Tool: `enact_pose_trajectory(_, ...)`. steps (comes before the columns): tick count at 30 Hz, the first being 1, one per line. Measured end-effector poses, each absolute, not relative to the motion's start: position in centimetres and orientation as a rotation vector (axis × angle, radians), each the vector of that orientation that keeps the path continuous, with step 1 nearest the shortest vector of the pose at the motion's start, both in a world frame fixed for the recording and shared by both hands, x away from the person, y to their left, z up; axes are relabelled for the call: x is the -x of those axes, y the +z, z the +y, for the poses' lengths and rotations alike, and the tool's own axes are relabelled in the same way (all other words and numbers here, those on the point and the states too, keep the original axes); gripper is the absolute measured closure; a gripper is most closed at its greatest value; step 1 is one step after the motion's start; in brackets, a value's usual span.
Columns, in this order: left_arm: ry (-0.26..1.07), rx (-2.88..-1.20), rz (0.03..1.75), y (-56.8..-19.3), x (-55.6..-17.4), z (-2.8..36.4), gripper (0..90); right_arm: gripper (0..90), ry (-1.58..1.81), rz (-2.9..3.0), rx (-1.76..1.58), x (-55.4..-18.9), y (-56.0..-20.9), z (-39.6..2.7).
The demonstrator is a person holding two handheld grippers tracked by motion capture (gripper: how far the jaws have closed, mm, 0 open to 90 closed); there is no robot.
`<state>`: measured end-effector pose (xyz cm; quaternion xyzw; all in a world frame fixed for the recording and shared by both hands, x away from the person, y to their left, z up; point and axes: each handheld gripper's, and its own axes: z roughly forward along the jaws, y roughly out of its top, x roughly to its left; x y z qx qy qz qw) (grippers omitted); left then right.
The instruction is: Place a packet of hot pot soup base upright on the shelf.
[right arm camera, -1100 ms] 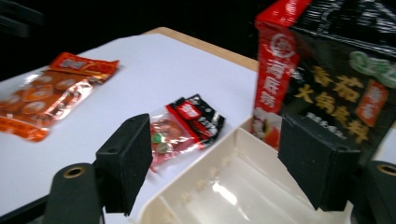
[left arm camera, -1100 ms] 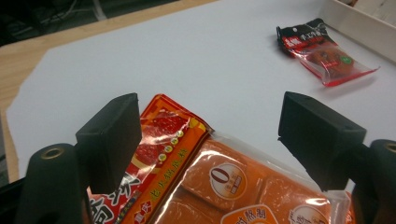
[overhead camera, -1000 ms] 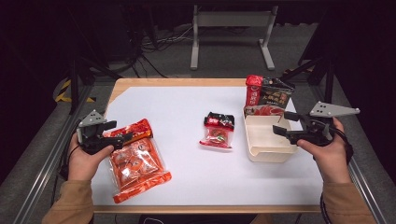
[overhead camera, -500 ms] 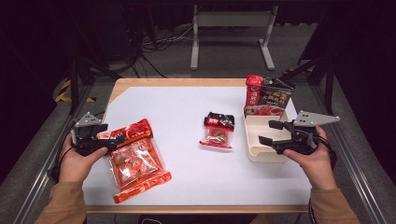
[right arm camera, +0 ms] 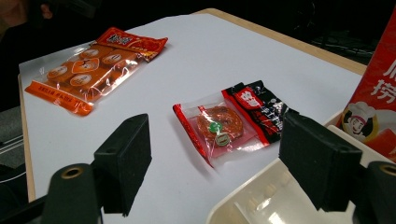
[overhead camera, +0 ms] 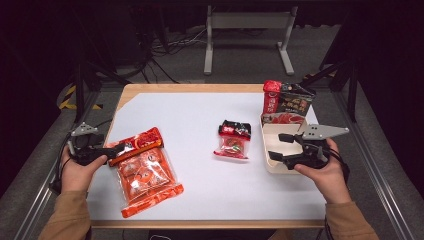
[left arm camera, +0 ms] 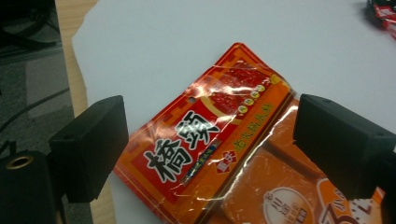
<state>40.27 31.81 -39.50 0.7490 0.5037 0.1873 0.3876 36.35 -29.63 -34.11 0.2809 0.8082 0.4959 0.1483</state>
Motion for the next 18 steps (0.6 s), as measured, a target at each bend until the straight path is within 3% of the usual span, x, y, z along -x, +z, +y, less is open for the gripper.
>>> enact_pose_trajectory(18, 0.438, -1.840, 1.446, -43.6, -41.9, 33.7, 11.6, 25.7, 1.432, 2.336, -0.773, -36.5, -34.7, -29.3)
